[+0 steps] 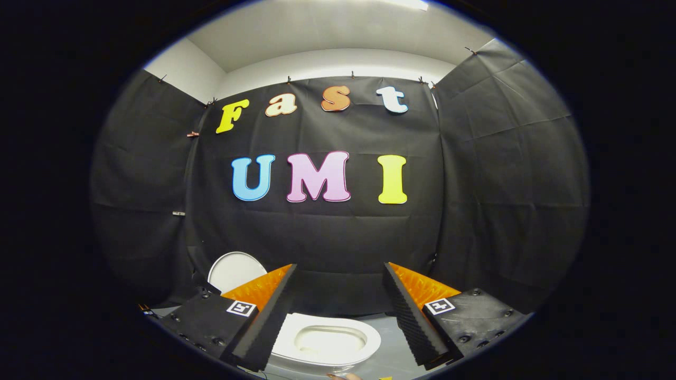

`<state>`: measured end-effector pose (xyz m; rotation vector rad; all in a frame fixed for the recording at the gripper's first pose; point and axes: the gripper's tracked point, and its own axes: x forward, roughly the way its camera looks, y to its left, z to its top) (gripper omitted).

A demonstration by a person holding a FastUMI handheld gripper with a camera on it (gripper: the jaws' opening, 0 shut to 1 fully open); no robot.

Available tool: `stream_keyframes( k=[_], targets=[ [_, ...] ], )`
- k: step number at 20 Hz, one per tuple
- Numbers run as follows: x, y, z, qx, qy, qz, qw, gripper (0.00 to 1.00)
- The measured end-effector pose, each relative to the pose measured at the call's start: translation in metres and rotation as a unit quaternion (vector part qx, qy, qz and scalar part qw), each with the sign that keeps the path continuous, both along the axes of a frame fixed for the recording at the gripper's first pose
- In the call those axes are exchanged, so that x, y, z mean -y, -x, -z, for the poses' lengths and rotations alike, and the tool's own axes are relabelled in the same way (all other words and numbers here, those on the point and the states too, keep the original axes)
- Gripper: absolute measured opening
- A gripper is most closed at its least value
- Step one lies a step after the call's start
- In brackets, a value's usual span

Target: Open the toilet lid.

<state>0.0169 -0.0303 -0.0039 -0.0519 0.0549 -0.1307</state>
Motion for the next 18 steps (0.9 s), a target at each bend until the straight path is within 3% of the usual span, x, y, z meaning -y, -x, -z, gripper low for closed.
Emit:
stream_keyframes(
  k=[18],
  targets=[
    [-0.0023,-0.0037,0.0081,-0.01,-0.003,-0.002,1.0,1.0]
  ],
)
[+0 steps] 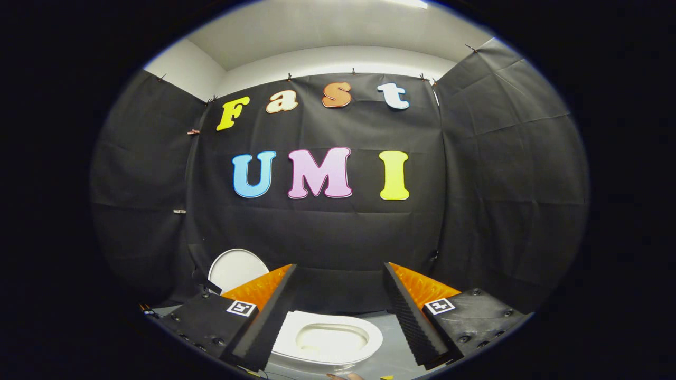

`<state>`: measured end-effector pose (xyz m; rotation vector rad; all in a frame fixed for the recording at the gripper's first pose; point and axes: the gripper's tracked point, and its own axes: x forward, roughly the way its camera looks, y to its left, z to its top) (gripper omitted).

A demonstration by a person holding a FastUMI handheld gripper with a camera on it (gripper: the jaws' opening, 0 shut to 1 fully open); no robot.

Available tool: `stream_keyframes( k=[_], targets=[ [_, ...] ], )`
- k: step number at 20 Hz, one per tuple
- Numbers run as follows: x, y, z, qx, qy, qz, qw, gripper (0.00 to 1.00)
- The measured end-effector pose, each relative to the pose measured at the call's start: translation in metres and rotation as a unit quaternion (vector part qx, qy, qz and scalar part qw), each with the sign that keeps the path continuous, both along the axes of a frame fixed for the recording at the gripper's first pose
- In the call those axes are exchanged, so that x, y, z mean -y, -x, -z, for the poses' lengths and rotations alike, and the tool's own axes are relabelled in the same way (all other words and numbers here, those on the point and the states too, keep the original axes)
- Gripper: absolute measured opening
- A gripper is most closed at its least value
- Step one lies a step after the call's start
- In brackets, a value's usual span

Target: Open the toilet lid.

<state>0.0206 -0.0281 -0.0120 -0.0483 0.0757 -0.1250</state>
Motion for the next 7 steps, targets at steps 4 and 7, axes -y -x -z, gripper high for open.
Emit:
stream_keyframes(
  k=[4,7],
  targets=[
    [0.0001,-0.0003,0.0016,-0.002,-0.001,0.001,1.0,1.0],
    [-0.0006,-0.0011,0.0009,-0.002,0.0,-0.001,1.0,1.0]
  ],
)
